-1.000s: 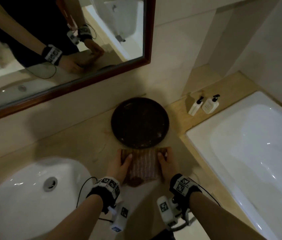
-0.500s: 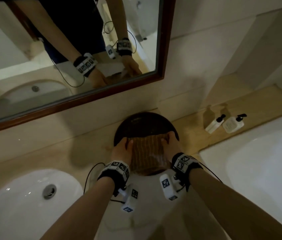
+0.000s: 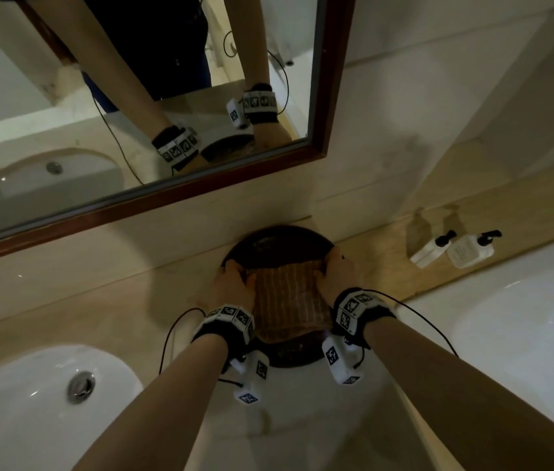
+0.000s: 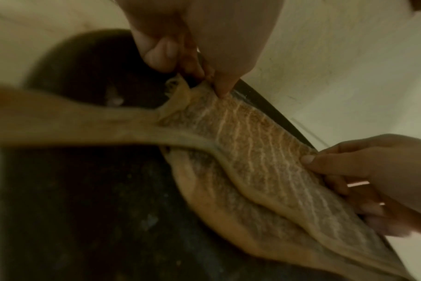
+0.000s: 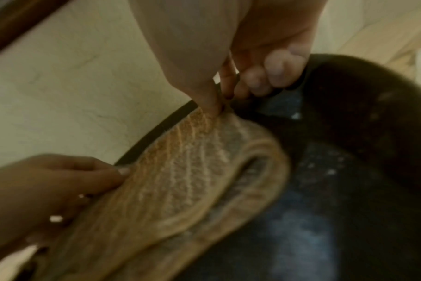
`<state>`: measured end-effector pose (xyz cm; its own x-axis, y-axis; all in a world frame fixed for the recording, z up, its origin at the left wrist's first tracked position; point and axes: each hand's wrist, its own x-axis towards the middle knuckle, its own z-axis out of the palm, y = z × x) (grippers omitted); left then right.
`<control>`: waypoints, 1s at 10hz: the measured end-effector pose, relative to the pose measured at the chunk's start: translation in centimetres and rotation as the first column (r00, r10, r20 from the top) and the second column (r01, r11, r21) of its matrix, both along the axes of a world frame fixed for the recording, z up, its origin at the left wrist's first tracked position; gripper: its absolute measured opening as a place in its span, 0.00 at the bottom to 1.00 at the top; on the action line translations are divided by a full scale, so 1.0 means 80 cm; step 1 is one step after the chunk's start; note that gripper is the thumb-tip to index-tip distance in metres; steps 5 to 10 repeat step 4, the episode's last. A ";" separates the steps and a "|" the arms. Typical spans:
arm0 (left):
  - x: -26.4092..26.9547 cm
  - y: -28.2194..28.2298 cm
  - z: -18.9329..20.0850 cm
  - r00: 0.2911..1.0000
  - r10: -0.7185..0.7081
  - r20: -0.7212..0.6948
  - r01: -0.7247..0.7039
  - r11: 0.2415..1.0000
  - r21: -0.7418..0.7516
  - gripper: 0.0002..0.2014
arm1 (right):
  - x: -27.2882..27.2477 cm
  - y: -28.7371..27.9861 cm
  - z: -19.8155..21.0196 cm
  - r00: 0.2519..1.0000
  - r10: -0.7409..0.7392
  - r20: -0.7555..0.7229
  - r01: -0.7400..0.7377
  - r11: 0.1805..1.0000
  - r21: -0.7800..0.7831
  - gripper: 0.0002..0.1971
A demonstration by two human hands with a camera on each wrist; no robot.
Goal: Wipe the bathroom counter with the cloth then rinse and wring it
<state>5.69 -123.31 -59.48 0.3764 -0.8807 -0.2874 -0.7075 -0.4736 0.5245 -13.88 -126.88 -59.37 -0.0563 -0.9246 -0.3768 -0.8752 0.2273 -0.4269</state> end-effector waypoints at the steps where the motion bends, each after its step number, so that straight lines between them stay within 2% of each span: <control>1: -0.003 0.003 0.002 0.998 0.055 0.000 -0.055 0.998 -0.006 0.18 | 0.002 0.001 0.001 0.999 0.025 -0.044 -0.025 1.000 0.005 0.27; 2: -0.001 0.008 0.014 0.993 0.109 -0.047 -0.110 0.994 -0.021 0.14 | 0.002 0.003 0.013 0.996 0.037 -0.086 -0.043 0.997 -0.064 0.19; 3: 0.004 0.025 0.034 0.947 0.212 -0.242 -0.191 0.976 0.109 0.09 | -0.001 0.018 0.038 0.991 -0.045 0.123 0.049 0.998 -0.030 0.09; 4: 0.008 0.045 0.058 0.789 0.356 -0.501 -0.305 0.934 0.184 0.11 | 0.003 0.030 0.043 0.930 -0.151 0.334 0.123 0.987 0.106 0.12; 10: 0.008 0.045 0.058 0.789 0.356 -0.501 -0.305 0.934 0.184 0.11 | 0.003 0.030 0.043 0.930 -0.151 0.334 0.123 0.987 0.106 0.12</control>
